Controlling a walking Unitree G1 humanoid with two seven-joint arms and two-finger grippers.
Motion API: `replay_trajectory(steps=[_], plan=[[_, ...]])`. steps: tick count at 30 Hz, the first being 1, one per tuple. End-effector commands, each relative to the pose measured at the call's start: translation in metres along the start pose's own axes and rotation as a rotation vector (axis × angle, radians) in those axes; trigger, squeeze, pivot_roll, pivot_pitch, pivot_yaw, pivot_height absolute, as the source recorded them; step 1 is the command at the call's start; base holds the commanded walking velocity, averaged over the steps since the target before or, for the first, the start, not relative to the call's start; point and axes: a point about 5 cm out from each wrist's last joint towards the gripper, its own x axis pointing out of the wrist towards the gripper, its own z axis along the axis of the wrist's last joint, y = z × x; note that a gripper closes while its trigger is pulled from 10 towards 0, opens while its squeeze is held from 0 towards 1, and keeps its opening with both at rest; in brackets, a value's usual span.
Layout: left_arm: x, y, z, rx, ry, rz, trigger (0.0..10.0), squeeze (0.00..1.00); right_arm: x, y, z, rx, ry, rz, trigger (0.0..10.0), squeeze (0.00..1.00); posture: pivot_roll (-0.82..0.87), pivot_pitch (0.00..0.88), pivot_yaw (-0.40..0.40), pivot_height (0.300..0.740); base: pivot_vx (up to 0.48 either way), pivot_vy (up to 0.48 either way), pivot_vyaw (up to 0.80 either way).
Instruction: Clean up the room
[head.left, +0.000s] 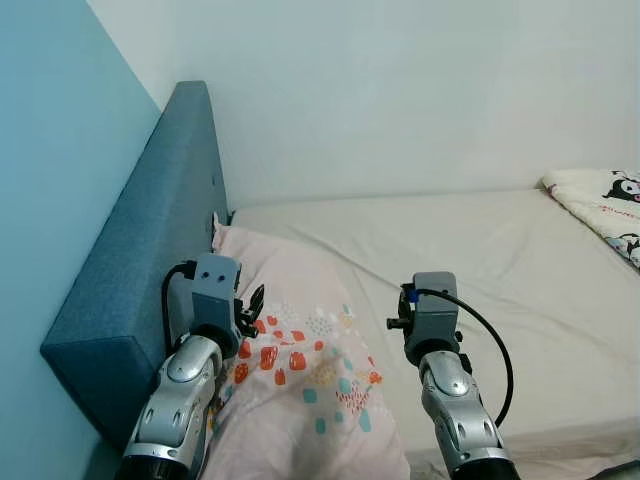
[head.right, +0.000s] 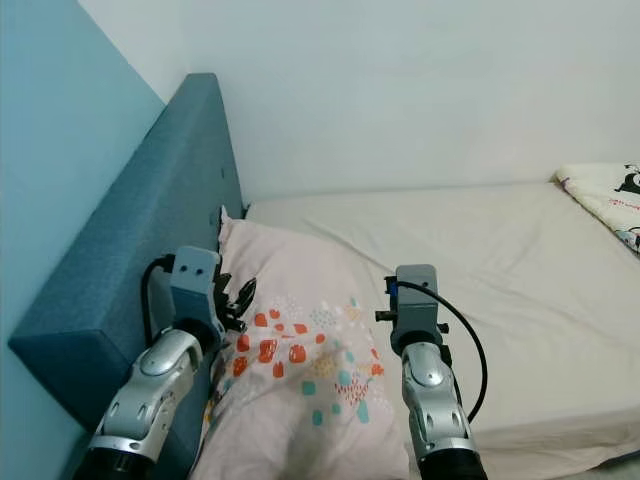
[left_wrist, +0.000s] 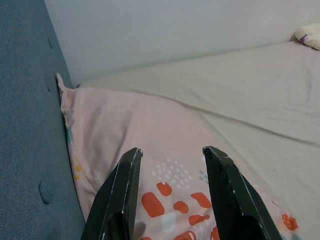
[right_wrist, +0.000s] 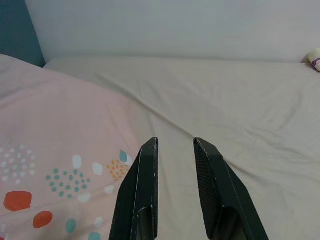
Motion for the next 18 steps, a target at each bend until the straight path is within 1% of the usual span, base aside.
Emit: replay_trajectory(steps=[1, 9, 18], plan=[[-0.0028, 0.0116, -0.0077, -0.005, 0.04, 0.048, 10.0, 0.0, -0.0017, -0.002, -0.0029, 0.01, 0.004, -0.002, 10.0, 0.0, 0.01, 0.0, -0.057, 0.74, 0.0, 0.0, 0.0], [-0.0032, 0.0086, -0.0064, -0.022, 0.038, 0.042, 10.0, 0.0, -0.0017, -0.0018, -0.0037, 0.012, 0.008, 0.0, 10.0, 0.0, 0.01, 0.0, -0.059, 0.74, 0.0, 0.0, 0.0], [-0.003, 0.0068, -0.0047, -0.013, 0.037, 0.032, 10.0, 0.0, -0.0013, -0.0019, -0.0044, 0.009, 0.014, -0.004, 10.0, 0.0, 0.01, 0.0, -0.056, 0.74, 0.0, -0.48, 0.0]])
